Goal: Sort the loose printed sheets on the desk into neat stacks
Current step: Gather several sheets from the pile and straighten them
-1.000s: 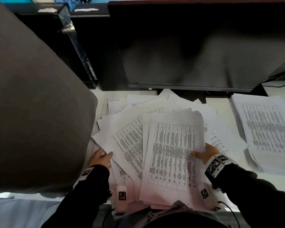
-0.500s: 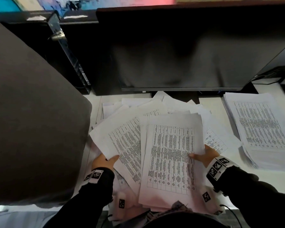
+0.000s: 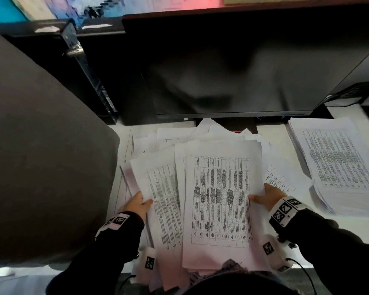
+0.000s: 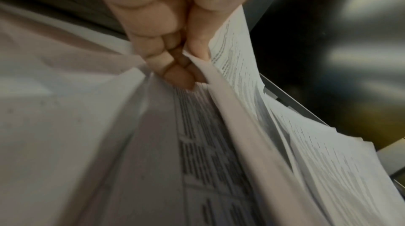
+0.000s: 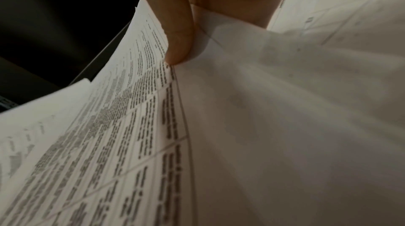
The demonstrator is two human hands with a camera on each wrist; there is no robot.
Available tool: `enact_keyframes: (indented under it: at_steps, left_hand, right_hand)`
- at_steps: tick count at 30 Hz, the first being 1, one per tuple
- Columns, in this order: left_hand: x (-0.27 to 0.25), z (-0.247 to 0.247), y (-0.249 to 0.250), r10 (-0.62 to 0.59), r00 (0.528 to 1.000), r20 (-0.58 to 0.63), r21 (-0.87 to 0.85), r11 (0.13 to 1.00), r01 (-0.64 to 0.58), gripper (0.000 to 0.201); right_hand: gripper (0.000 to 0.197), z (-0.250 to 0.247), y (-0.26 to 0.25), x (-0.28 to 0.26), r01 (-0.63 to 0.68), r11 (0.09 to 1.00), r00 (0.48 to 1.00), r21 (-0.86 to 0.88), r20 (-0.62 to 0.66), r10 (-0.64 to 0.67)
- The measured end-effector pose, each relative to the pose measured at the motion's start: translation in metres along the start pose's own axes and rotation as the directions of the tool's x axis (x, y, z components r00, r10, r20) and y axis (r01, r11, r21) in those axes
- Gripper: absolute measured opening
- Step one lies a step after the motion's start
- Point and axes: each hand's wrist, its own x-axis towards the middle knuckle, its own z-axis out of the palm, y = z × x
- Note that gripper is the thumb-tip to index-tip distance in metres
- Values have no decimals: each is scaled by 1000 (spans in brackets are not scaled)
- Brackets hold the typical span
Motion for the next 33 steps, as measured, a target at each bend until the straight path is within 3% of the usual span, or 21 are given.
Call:
enact_keyframes:
  at_steps: [3,6,12,17,20,24,26,28,33]
  left_hand:
    - [-5,10,14,9,998,66,-14,1000,-8,33]
    - [-7,16,25,-9,994,110,-2,1000,9,30]
    - [-11,26,29,-58,987,150,-144,986,80,38]
    - [-14,33,31,-160,979,130,-96,980,173,71]
    - [-14,37,26,-113,984,141,-10,993,116,76]
    - [-13,36,23,-65,992,108,60,996,58,65]
    - [-15,36,26,-57,992,110,51,997,51,64]
    - [-18,36,29,-36,994,106,33,999,32,61]
    - [-20,36,29,-13,995,94,-26,1000,16,63]
  right_hand:
    - [50,9,-9,-3,40,999,999,-25,9,-40]
    - [41,22,-17,-6,104,994,994,-24,20,-104]
    - [47,48,-28,-14,145,989,984,-30,105,-141]
    - [42,59,-27,-18,144,988,988,-64,71,-139]
    - [48,54,-26,-13,153,988,985,10,84,-153]
    - [32,24,-26,-2,102,958,971,268,-238,-36]
    - [32,15,-20,5,86,942,958,324,-287,11]
    - [30,17,-15,9,65,935,974,348,-226,16]
    - [24,38,-11,8,117,992,991,56,-67,-113]
